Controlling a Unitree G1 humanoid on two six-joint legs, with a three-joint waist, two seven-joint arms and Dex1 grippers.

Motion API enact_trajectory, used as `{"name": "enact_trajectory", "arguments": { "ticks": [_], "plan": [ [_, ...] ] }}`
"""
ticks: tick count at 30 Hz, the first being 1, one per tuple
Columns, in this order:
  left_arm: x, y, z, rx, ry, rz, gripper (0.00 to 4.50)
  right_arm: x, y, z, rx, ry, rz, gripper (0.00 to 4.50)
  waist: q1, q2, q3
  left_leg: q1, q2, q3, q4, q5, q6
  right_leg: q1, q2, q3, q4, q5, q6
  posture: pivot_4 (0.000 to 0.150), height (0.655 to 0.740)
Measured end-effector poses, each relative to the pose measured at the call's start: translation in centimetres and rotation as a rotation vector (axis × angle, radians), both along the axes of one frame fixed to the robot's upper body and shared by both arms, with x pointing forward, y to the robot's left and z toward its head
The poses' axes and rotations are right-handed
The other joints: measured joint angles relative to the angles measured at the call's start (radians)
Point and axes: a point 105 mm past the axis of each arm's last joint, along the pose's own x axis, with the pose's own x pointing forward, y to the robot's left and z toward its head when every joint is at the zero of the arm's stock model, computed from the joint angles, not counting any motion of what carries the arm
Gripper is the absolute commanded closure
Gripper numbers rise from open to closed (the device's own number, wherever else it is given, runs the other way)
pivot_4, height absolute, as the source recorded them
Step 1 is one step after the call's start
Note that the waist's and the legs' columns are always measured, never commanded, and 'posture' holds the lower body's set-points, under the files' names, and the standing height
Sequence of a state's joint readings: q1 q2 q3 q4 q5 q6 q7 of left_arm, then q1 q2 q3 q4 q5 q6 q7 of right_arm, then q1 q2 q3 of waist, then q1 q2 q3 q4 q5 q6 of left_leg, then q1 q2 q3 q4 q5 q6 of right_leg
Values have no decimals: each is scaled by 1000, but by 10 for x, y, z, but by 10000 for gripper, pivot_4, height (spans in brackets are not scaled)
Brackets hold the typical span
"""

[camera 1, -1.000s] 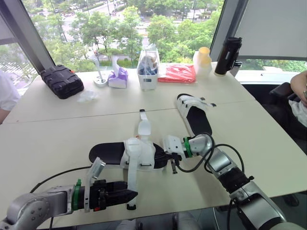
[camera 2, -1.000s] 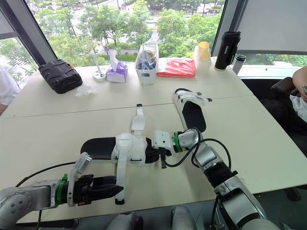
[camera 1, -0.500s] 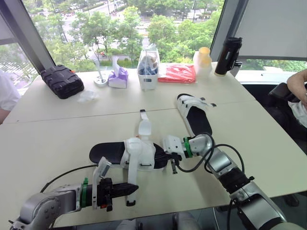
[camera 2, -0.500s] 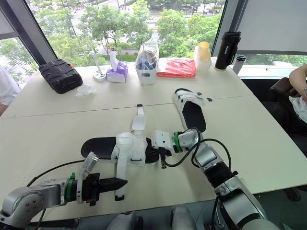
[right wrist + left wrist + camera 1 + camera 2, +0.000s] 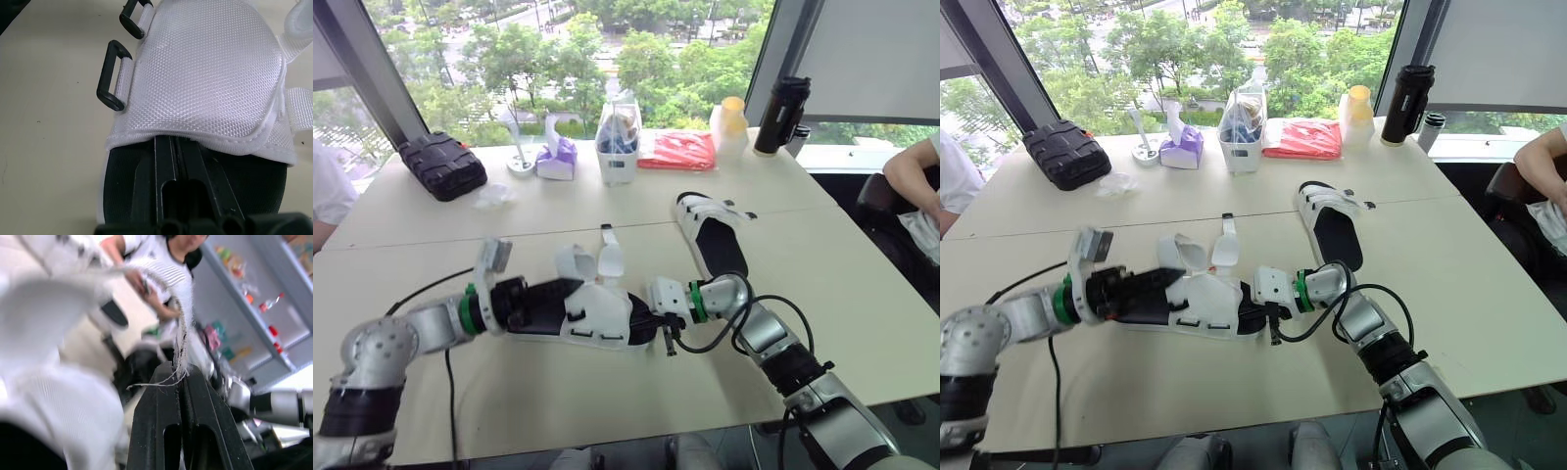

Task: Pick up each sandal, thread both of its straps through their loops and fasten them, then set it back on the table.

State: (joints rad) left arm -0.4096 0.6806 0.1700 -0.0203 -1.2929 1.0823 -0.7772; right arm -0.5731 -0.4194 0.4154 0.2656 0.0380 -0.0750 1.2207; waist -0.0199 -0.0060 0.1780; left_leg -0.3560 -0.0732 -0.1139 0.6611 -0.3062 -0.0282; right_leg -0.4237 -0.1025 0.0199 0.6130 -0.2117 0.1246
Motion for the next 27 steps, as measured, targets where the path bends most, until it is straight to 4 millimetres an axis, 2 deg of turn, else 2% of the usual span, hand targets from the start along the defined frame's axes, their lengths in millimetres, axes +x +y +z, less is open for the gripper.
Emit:
{"name": "enact_trajectory", "arguments": {
  "ticks": [2, 7, 9, 19, 27],
  "plan": [
    [6, -4, 0, 11, -8, -25, 44596, 0, 1, 0, 1, 0, 1, 45000, -2, 0, 0, 0, 0, 1, 0, 0, 0, 0, 0, 0, 0, 0, 0, 1500, 7400],
    [4, -17, -33, 88, 68, -129, 44596, -1, 2, 0, 3, -2, 4, 45000, -5, 0, 0, 0, 0, 1, 0, 0, 0, -1, 0, 0, 0, 0, 0, 1500, 7400],
    [1, -19, -40, 105, 74, -165, 44596, -1, 2, 0, 1, -4, 4, 45000, -5, 0, 0, 0, 0, 1, 0, 0, 0, -1, 0, 0, 0, 0, 0, 1500, 7400],
    [-6, -14, -42, 138, 50, -238, 44596, -1, 2, 0, 2, -6, 0, 45000, -4, 0, 0, 0, 1, 0, 0, 0, 0, -1, 0, 0, 0, 0, 0, 1500, 7400],
    [-4, -9, -43, 188, -15, -234, 44596, -1, 2, 0, 2, -7, 0, 45000, -4, 0, 0, 0, 1, 0, 0, 0, 0, -1, 0, 0, 0, 0, 0, 1500, 7400]
  ]
}}
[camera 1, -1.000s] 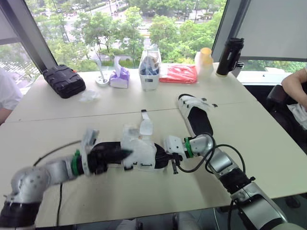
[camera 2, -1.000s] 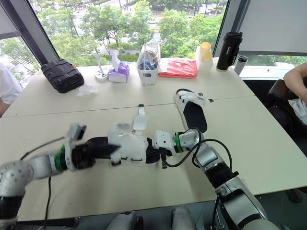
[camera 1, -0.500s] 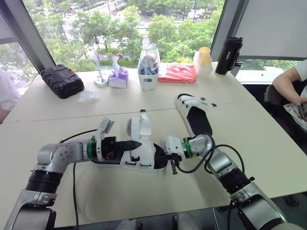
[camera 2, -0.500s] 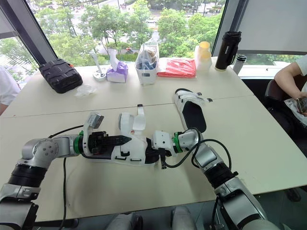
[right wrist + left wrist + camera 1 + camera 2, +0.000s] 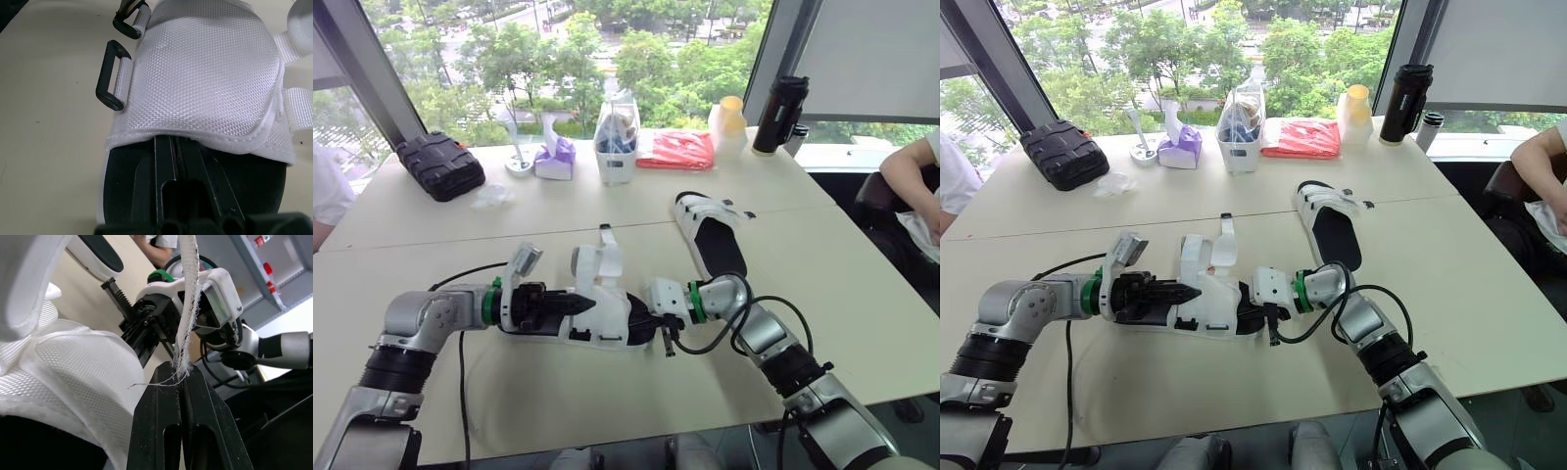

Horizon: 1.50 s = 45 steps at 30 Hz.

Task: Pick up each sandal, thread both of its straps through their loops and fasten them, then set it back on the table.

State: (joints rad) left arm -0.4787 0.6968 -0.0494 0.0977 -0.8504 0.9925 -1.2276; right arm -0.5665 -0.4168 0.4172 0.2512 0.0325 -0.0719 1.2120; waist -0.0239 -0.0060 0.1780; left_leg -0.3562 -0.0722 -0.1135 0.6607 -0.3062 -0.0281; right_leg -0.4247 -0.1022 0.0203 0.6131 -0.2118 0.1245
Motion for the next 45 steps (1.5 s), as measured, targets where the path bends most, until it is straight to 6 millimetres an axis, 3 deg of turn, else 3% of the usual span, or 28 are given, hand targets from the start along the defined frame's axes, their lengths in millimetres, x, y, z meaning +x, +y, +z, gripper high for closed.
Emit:
{"name": "enact_trajectory", "arguments": {
  "ticks": [33, 45],
  "plan": [
    [-4, 0, -4, 34, -212, -86, 44596, -2, -1, 1, -9, -5, -2, 45000, 2, 0, 0, 0, 0, 0, -1, 0, 0, 0, 0, 0, 0, 0, 0, 1500, 7400],
    [5, -6, -12, 85, -471, -27, 44596, -2, -1, 0, -9, -4, -3, 45000, 4, 0, 0, 0, 0, 0, -2, 0, 0, 0, 0, 0, -1, 0, 0, 1500, 7400]
  ]
}}
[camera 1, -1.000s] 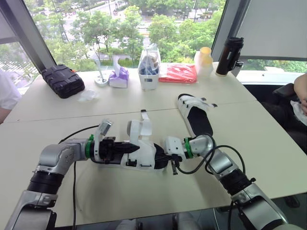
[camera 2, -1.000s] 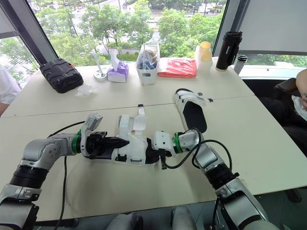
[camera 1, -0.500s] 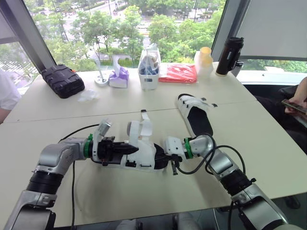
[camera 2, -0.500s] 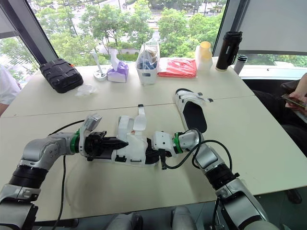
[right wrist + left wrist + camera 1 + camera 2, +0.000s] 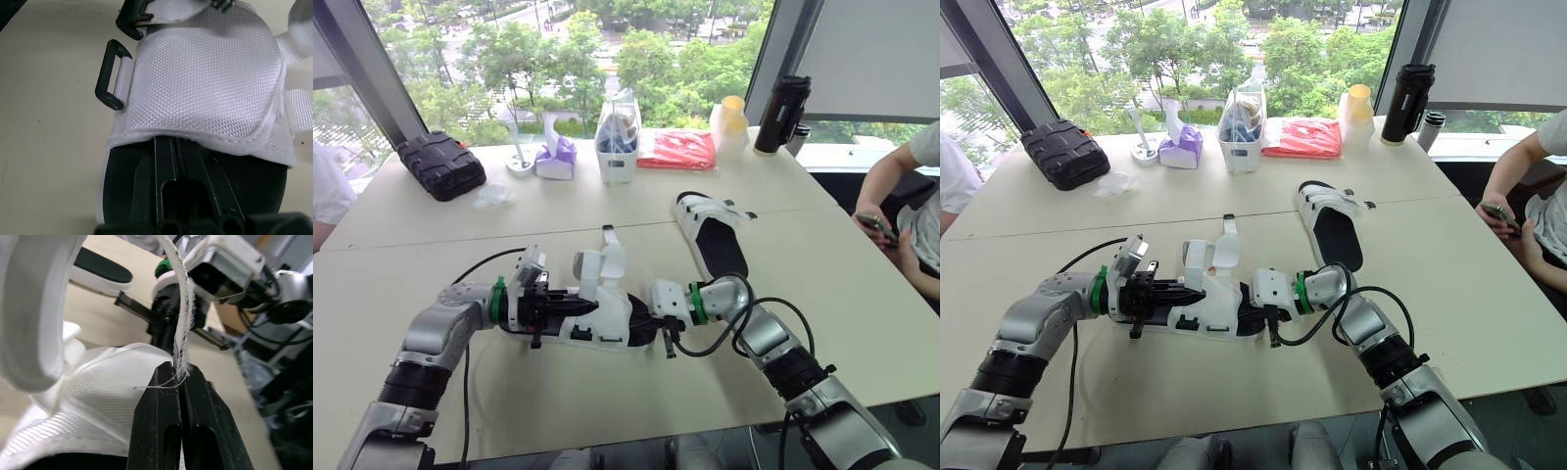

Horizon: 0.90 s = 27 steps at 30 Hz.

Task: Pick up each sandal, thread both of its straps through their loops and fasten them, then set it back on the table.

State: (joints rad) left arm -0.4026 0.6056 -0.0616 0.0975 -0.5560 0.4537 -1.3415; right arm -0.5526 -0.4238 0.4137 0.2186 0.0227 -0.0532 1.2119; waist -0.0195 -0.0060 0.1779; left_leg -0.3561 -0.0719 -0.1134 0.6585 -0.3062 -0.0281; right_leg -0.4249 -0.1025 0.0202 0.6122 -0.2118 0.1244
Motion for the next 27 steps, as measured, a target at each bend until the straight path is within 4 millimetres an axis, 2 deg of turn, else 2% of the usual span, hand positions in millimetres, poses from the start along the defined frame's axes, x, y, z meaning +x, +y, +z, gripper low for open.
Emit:
{"name": "enact_trajectory", "arguments": {
  "ticks": [17, 27],
  "plan": [
    [-10, 5, 4, 3, -37, -27, 44596, 0, 1, 0, 0, -2, 3, 45000, -1, 0, 0, 0, 0, 0, 0, 0, 0, 0, 0, 0, 0, 0, 0, 1500, 7400],
    [-13, 6, 9, 29, -157, -45, 44596, 0, 1, 0, -1, -3, 6, 45000, -2, 0, 0, 0, 0, 0, -1, 0, 0, 0, 0, 0, 0, 0, 0, 1500, 7400]
  ]
}}
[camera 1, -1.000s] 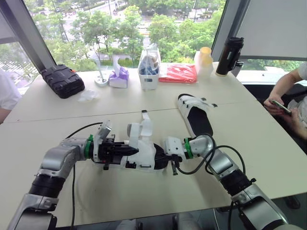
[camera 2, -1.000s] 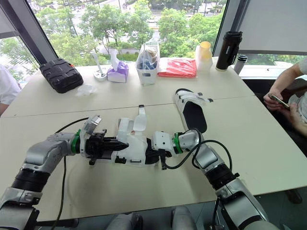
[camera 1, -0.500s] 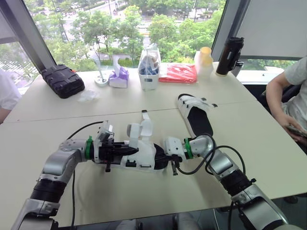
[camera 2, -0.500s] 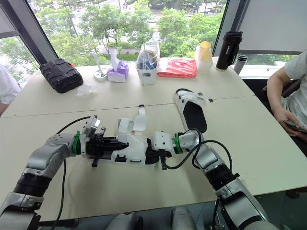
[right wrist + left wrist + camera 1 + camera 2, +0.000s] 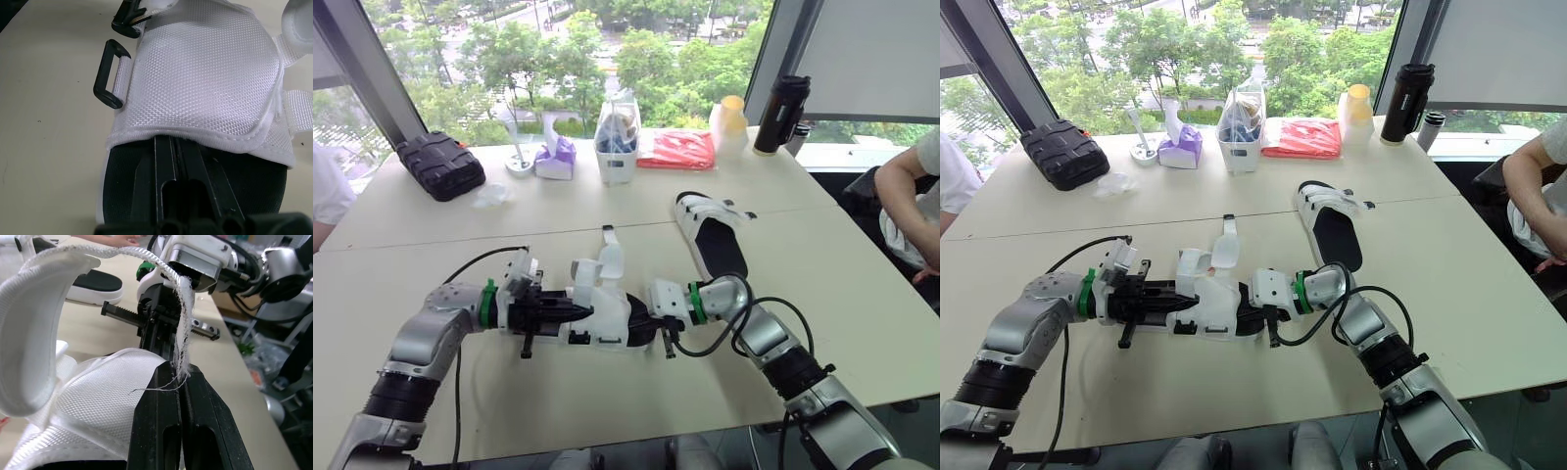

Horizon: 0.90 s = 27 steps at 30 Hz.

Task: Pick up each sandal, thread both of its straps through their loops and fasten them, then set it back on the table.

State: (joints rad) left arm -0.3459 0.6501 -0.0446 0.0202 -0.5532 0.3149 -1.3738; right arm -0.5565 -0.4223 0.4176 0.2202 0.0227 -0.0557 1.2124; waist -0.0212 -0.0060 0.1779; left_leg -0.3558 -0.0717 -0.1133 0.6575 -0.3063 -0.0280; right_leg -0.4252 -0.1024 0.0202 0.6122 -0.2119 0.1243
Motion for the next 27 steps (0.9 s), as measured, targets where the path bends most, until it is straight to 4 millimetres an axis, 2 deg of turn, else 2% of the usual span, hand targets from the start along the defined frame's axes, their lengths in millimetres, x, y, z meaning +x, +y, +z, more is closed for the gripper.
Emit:
{"name": "enact_trajectory", "arguments": {
  "ticks": [10, 19, 27],
  "plan": [
    [-3, 1, 5, -12, -76, 5, 44596, 0, 0, 0, 0, 0, 0, 45000, 0, 0, 0, 0, 0, 0, 0, 0, 0, 0, 0, 0, 0, 0, 0, 1500, 7400],
    [-18, 0, 10, 18, -168, -57, 44596, 0, 0, 0, 0, -1, 1, 45000, 0, 0, 0, 0, 0, 0, 0, 0, 0, 0, 0, 0, 0, 0, 0, 1500, 7400],
    [-21, 1, 11, 48, -278, -80, 44596, 0, 0, 0, 0, -1, 2, 45000, 1, 0, 0, 0, 0, 0, -1, 0, 0, 0, 0, 0, 0, 0, 0, 1500, 7400]
  ]
}}
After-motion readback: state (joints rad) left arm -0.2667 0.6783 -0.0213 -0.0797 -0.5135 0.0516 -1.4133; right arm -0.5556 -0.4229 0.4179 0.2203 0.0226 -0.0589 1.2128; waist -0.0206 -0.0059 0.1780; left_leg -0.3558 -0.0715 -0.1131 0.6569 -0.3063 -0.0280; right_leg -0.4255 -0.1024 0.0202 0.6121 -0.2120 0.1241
